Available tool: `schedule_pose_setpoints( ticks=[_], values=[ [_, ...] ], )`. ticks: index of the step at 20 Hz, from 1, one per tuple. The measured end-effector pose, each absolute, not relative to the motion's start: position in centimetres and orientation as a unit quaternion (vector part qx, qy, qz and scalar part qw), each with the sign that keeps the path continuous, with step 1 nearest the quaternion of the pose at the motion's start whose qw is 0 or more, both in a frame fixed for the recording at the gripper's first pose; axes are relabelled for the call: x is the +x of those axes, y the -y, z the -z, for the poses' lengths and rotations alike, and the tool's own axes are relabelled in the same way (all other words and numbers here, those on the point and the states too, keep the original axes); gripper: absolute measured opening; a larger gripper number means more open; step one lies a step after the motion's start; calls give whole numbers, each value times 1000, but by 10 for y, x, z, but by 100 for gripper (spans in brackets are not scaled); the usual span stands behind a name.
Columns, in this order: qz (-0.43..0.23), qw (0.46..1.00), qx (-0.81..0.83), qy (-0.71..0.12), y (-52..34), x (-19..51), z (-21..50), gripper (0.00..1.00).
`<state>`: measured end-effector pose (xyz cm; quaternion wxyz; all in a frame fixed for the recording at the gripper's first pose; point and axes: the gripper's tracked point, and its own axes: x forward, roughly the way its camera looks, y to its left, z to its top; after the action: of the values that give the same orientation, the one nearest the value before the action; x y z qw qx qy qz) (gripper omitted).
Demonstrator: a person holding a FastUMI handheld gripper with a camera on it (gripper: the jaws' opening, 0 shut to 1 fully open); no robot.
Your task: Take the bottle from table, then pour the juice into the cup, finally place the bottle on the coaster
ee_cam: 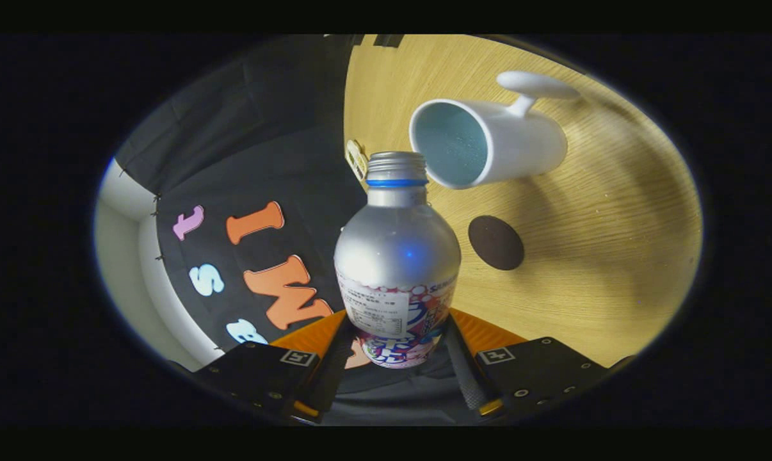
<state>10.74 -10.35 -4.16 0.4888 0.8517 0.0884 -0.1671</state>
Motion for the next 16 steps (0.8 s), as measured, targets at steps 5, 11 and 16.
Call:
schedule_pose_setpoints(
  ticks=[5, 11, 16],
  values=[
    [165, 467, 865, -81, 106, 108, 36, 76],
    [166, 451, 873, -83, 104, 112, 35, 76],
    [167, 445, 876, -81, 105, 111, 37, 77]
  ],
)
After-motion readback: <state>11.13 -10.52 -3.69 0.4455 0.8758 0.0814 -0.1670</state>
